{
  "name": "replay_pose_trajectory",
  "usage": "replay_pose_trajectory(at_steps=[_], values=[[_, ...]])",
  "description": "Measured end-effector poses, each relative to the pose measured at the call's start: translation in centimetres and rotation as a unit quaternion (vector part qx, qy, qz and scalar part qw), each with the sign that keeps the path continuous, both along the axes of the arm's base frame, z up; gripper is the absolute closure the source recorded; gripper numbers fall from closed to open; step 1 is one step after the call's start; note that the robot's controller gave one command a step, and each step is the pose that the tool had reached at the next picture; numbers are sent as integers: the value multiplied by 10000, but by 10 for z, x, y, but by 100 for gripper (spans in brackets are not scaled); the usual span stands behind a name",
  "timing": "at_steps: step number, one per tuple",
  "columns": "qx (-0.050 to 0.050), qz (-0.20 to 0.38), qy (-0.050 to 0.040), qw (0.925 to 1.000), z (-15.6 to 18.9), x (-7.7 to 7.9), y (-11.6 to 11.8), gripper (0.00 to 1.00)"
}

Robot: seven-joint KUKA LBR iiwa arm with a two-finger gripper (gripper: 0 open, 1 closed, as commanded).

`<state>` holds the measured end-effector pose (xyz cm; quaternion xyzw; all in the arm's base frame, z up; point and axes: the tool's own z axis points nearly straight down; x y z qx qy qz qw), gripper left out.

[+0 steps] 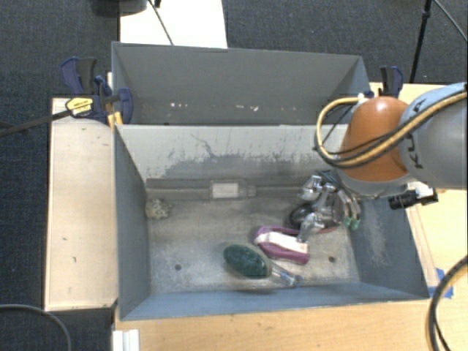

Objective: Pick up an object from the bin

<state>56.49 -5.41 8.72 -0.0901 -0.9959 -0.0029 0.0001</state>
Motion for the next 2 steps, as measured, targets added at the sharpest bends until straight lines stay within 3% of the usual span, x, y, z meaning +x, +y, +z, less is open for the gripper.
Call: replay_pose_trajectory(at_steps=[1, 2], values=[[-37, 935, -45, 9956, 104, 4, -10, 100], [-29, 931, -18, 9957, 102, 3, -10, 0]])
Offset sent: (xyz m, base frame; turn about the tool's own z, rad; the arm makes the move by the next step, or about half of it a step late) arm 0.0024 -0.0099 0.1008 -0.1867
